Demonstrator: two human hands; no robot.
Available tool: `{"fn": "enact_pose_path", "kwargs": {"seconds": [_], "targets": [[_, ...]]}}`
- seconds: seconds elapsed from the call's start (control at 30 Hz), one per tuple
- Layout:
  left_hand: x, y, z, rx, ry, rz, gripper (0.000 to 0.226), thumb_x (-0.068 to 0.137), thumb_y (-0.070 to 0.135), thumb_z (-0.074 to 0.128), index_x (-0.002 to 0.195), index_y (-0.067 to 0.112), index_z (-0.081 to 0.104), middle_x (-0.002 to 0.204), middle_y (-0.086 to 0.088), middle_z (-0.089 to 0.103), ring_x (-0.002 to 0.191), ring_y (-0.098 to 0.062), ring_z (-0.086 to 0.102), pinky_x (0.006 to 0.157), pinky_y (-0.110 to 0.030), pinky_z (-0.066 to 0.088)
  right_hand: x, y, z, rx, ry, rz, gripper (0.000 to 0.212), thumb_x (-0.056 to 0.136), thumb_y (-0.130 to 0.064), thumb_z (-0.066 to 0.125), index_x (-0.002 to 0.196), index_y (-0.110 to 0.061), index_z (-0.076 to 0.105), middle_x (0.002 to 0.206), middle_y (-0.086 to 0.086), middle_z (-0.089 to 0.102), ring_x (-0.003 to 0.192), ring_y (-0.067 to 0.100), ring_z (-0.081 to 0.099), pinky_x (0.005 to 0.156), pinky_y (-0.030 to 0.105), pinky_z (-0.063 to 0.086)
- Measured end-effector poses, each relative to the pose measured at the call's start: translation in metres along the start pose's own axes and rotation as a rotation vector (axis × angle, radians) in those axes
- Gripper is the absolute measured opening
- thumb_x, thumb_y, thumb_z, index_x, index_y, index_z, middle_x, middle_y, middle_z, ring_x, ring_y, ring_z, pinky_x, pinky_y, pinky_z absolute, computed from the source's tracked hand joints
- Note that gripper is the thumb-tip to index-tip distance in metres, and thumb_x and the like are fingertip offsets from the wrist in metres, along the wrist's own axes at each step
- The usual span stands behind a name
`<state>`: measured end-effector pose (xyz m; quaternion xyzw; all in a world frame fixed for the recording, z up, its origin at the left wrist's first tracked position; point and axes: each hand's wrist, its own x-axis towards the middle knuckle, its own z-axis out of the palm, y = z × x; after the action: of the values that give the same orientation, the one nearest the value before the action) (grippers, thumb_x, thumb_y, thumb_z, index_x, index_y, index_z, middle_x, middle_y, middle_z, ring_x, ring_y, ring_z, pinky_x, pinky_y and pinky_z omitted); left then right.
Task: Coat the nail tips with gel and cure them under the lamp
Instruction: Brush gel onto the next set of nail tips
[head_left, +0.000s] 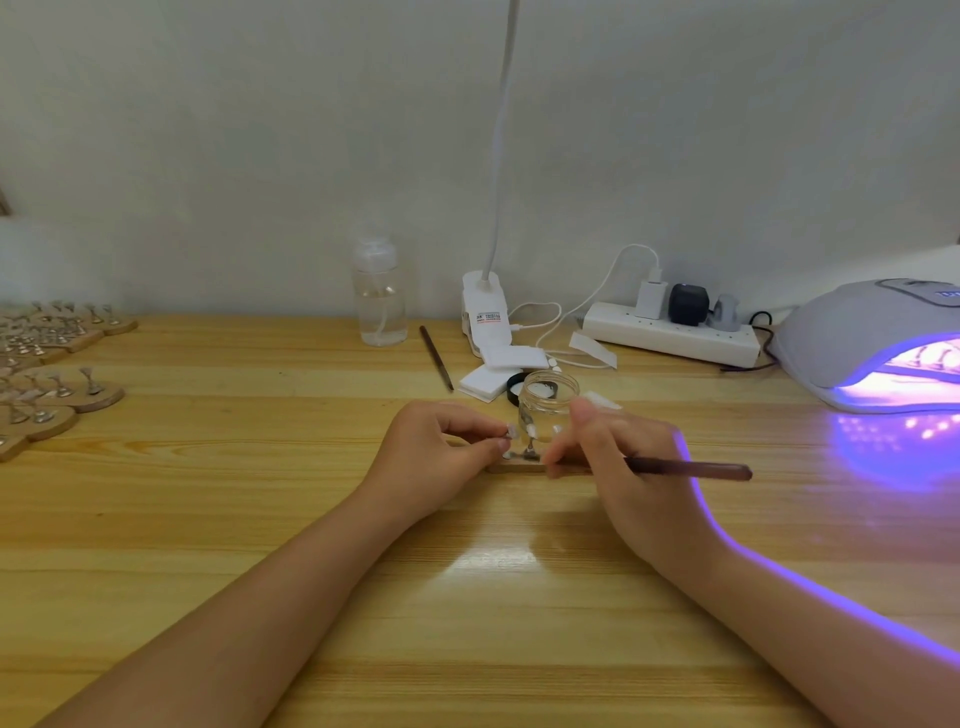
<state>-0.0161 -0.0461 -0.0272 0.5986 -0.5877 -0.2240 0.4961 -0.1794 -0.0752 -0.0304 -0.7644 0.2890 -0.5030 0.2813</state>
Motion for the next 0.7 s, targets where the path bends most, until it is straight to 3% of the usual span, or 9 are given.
{"fn": "enact_pose_path", "kwargs": {"seconds": [0.13, 0.27, 0.4, 0.53, 0.6, 0.7], "targets": [[0.0000, 0.0005, -0.0005, 0.010, -0.004, 0.010, 0.011, 0.074, 0.005, 0.072, 0.080, 0.014, 0.074, 0.078, 0.004, 0.069, 0.074, 0.000, 0.061, 0.068, -0.006, 0.044, 0.0006, -0.0004, -0.0002, -0.067, 0.014, -0.063, 0.042, 0.088, -0.045, 0.036, 0.067, -0.026, 0.068, 0.064, -0.015, 0.065, 0.070, 0.002, 0.061, 0.066, 0.017, 0.046], [-0.0003, 0.0007, -0.0001, 0.008, 0.004, -0.001, 0.010, 0.074, 0.006, 0.072, 0.081, 0.013, 0.074, 0.076, 0.007, 0.068, 0.071, 0.003, 0.060, 0.066, -0.005, 0.043, -0.0003, 0.0003, -0.0001, 0.005, 0.023, -0.026, 0.047, 0.087, -0.046, 0.037, 0.061, -0.022, 0.068, 0.062, -0.007, 0.066, 0.064, 0.005, 0.063, 0.066, 0.024, 0.050], [0.0000, 0.0005, -0.0002, 0.010, -0.002, 0.002, 0.011, 0.074, 0.005, 0.072, 0.081, 0.013, 0.074, 0.076, 0.007, 0.069, 0.071, 0.003, 0.060, 0.067, -0.007, 0.045, 0.0004, -0.0008, -0.0008, -0.083, 0.018, -0.082, 0.040, 0.089, -0.043, 0.036, 0.068, -0.028, 0.066, 0.063, -0.017, 0.063, 0.068, 0.003, 0.061, 0.066, 0.018, 0.045], [0.0005, 0.0000, -0.0001, -0.013, 0.013, -0.012, 0.010, 0.074, 0.005, 0.072, 0.080, 0.013, 0.074, 0.073, 0.009, 0.068, 0.069, 0.006, 0.060, 0.065, -0.004, 0.043, -0.0010, 0.0003, -0.0004, 0.038, 0.022, -0.017, 0.046, 0.086, -0.046, 0.038, 0.060, -0.021, 0.067, 0.062, -0.003, 0.066, 0.061, 0.005, 0.063, 0.065, 0.020, 0.049], [0.0006, -0.0004, -0.0002, -0.017, 0.014, -0.007, 0.011, 0.074, 0.004, 0.072, 0.081, 0.012, 0.074, 0.074, 0.009, 0.068, 0.070, 0.006, 0.060, 0.066, -0.003, 0.043, -0.0001, -0.0004, -0.0008, -0.010, 0.024, -0.047, 0.042, 0.088, -0.044, 0.037, 0.066, -0.025, 0.067, 0.067, -0.008, 0.067, 0.066, 0.002, 0.062, 0.065, 0.014, 0.046], [0.0007, -0.0007, -0.0001, -0.022, 0.011, 0.003, 0.012, 0.073, 0.004, 0.072, 0.081, 0.013, 0.074, 0.074, 0.010, 0.068, 0.071, 0.006, 0.061, 0.069, -0.004, 0.044, 0.0006, 0.0008, 0.0002, 0.015, 0.015, 0.007, 0.040, 0.087, -0.047, 0.043, 0.064, -0.024, 0.068, 0.068, -0.008, 0.068, 0.065, 0.003, 0.062, 0.065, 0.019, 0.048]]}}
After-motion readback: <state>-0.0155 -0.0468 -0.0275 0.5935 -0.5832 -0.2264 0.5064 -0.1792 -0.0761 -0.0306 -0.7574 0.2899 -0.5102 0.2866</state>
